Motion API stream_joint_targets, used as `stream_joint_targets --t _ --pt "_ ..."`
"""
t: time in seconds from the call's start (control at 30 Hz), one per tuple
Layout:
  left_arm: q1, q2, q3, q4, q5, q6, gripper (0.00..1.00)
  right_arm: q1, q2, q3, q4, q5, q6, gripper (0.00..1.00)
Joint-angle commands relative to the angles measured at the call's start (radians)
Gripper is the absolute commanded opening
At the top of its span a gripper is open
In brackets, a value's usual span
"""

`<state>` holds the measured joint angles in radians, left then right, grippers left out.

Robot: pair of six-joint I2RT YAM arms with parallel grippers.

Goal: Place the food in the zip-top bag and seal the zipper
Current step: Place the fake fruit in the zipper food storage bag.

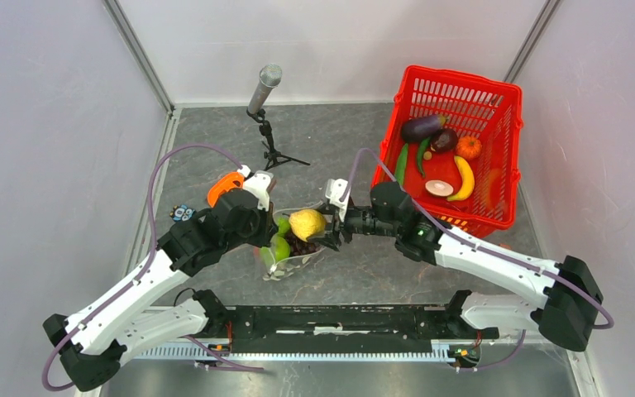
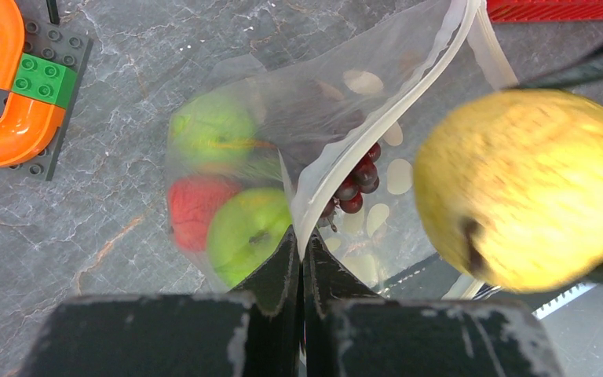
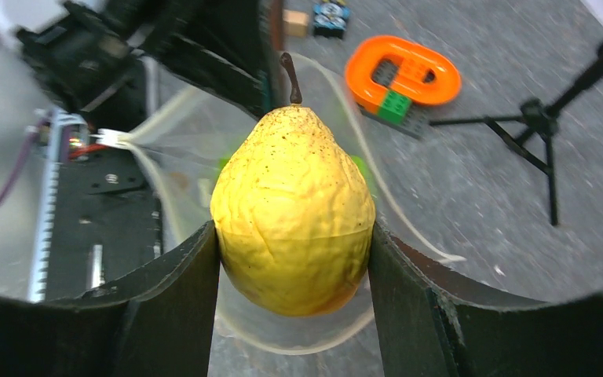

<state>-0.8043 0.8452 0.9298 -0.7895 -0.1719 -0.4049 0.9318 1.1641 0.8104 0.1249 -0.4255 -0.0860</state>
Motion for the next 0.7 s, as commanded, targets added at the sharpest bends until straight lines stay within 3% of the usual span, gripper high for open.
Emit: stream_joint_targets --t 0.0,0.17,0.47,0.6,0.67 --pt "0.005 -0.032 0.012 0.037 -0.005 -0.007 0.02 0.010 0.027 0.058 -0.057 0.183 -0.073 0.56" --pt "0.005 -0.046 0.015 0.036 -0.011 -0.009 0.02 0.009 0.023 0.042 -0.019 0.172 -0.057 0.76" --pt "0.005 -0.049 0.009 0.037 -0.014 -0.015 0.02 0.010 -0.002 0.009 0.080 0.059 -0.009 0.82" --pt "0.005 -0.056 0.005 0.037 -0.024 -0.017 0.02 0.011 -0.065 -0.024 0.117 0.138 0.009 0.82" --pt "0.005 -0.058 0.002 0.038 -0.031 -0.020 0.02 0.011 -0.125 -0.073 0.173 0.263 0.028 0.82"
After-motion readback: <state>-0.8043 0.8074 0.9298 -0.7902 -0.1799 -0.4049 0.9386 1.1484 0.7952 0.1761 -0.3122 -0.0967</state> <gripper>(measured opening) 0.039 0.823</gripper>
